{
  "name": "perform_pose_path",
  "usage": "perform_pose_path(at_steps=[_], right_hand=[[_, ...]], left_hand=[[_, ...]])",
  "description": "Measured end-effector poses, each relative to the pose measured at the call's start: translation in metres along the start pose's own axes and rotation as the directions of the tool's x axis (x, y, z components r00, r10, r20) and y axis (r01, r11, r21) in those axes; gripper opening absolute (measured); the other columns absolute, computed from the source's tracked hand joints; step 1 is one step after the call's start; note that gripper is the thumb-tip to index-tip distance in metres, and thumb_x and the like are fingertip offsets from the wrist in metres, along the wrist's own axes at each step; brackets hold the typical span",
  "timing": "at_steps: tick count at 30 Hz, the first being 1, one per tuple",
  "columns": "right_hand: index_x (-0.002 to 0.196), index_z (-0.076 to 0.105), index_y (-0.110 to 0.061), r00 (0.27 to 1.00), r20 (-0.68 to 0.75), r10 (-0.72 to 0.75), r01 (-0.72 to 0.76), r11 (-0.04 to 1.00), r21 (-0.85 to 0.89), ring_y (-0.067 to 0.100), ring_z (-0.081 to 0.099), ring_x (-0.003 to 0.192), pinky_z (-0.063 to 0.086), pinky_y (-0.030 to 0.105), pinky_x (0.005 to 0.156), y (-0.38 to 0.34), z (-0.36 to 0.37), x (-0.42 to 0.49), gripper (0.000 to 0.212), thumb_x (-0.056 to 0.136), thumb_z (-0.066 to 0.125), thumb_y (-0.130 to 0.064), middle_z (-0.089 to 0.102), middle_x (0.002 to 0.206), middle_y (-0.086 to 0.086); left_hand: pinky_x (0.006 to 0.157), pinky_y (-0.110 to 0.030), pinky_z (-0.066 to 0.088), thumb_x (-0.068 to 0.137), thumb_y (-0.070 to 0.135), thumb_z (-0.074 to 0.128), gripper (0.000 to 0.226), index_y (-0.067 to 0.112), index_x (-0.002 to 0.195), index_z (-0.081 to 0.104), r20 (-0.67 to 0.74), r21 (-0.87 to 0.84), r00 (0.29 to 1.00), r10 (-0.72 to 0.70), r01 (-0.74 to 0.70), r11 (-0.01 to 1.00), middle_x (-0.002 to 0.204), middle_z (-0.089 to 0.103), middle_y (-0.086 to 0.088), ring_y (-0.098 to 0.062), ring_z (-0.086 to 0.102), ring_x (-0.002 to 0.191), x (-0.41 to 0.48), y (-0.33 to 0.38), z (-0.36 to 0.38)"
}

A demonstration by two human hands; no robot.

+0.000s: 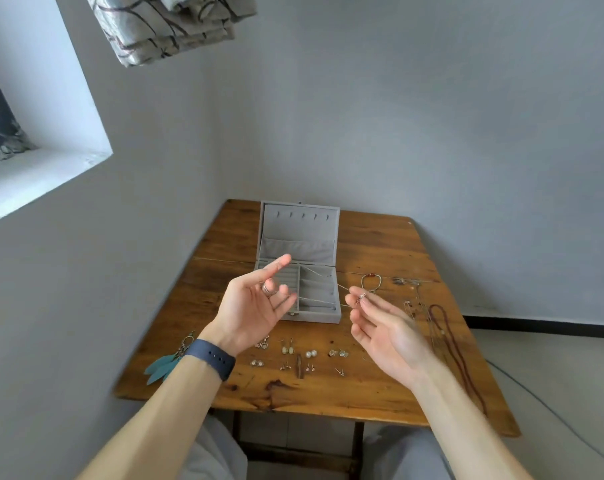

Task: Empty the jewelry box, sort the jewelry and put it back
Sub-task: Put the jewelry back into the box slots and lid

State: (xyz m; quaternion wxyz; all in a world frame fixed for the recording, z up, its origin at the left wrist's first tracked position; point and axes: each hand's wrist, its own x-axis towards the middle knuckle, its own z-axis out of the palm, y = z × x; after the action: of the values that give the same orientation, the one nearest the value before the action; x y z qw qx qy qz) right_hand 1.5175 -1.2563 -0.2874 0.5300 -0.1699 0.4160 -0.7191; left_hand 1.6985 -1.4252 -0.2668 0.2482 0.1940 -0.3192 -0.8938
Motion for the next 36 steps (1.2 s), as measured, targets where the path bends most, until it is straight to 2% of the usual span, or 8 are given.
perform_pose_path(at_steps=[6,10,13,15,21,26,31,36], right_hand=[[0.119,0.072,-0.009,1.0,-0.008,-0.011,0.012,0.998,0.063,0.014,0.066,0.086,0.056,0.026,0.074,0.011,-0.005,-0.003,0.031,0.09,0.063,-0.003,0.071,0.113,0.01],[0.118,0.072,-0.01,0.996,-0.016,-0.086,0.08,0.972,-0.221,0.013,0.065,0.083,0.055,0.026,0.075,0.014,-0.008,-0.007,0.028,0.092,0.064,-0.006,0.074,0.109,0.011],[0.117,0.068,-0.021,0.982,0.032,-0.186,0.152,0.681,-0.716,0.007,0.069,0.086,0.054,0.021,0.075,0.016,-0.008,-0.009,0.022,0.097,0.062,-0.015,0.077,0.103,-0.003],[0.111,0.069,-0.024,0.978,0.052,-0.203,0.16,0.562,-0.812,0.007,0.071,0.085,0.055,0.019,0.072,0.019,-0.007,-0.007,0.016,0.096,0.064,-0.018,0.077,0.096,-0.01],[0.109,0.067,-0.022,0.952,-0.188,-0.242,0.066,0.76,-0.646,0.015,0.075,0.083,0.06,0.027,0.073,0.025,-0.015,0.001,0.013,0.098,0.062,-0.019,0.077,0.089,-0.001],[0.113,0.067,-0.015,0.928,-0.322,-0.186,0.069,0.937,-0.342,0.023,0.075,0.089,0.057,0.031,0.071,0.02,-0.02,0.006,0.017,0.097,0.063,-0.012,0.077,0.097,0.005],[0.115,0.068,-0.007,0.939,-0.32,-0.126,0.126,0.992,-0.021,0.027,0.073,0.1,0.058,0.031,0.075,0.01,-0.018,0.013,0.023,0.093,0.066,-0.014,0.076,0.108,0.01],[0.113,0.07,-0.011,0.907,-0.341,-0.249,0.183,0.959,-0.215,0.021,0.074,0.097,0.06,0.025,0.074,0.011,-0.022,0.025,0.021,0.091,0.07,-0.01,0.077,0.103,0.008]], left_hand=[[0.071,-0.029,0.051,0.09,0.019,0.065,0.014,0.018,0.098,0.076,0.005,0.084,1.0,-0.012,0.012,0.996,0.06,0.048,0.008,-0.01,0.049,0.053,0.007,0.009,0.01],[0.067,-0.026,0.044,0.094,0.02,0.06,0.017,0.017,0.105,0.073,-0.028,0.181,0.999,-0.029,0.034,0.983,0.068,0.044,0.008,-0.008,0.035,0.051,0.015,0.017,0.011],[0.061,-0.026,0.041,0.095,0.02,0.058,0.024,0.015,0.114,0.072,-0.024,0.338,0.998,-0.056,0.061,0.939,0.066,0.04,0.008,-0.009,0.027,0.049,0.023,0.023,0.017],[0.062,-0.026,0.041,0.092,0.021,0.06,0.018,0.018,0.103,0.073,0.015,0.434,0.997,-0.079,0.065,0.899,0.068,0.043,0.007,-0.01,0.029,0.05,0.026,0.028,0.024],[0.078,-0.034,0.046,0.071,0.029,0.051,0.012,0.023,0.064,0.059,0.1,0.816,0.984,-0.144,0.002,0.577,0.083,0.06,0.002,-0.017,0.056,0.08,0.03,0.045,0.04],[0.073,-0.033,0.047,0.093,0.043,0.049,0.04,0.017,0.064,0.053,-0.019,0.982,0.978,-0.208,0.057,0.178,0.069,0.057,0.005,-0.015,0.055,0.072,0.032,0.057,0.034],[0.068,-0.031,0.053,0.094,0.05,0.06,0.042,0.015,0.07,0.06,-0.103,0.981,0.991,-0.087,0.115,0.157,0.069,0.066,-0.001,-0.014,0.063,0.062,0.04,0.054,0.031],[0.074,-0.031,0.059,0.088,0.034,0.074,0.027,0.01,0.098,0.067,-0.119,0.93,0.993,-0.017,0.118,0.347,0.088,0.078,-0.004,-0.021,0.075,0.077,0.055,0.05,0.023]])
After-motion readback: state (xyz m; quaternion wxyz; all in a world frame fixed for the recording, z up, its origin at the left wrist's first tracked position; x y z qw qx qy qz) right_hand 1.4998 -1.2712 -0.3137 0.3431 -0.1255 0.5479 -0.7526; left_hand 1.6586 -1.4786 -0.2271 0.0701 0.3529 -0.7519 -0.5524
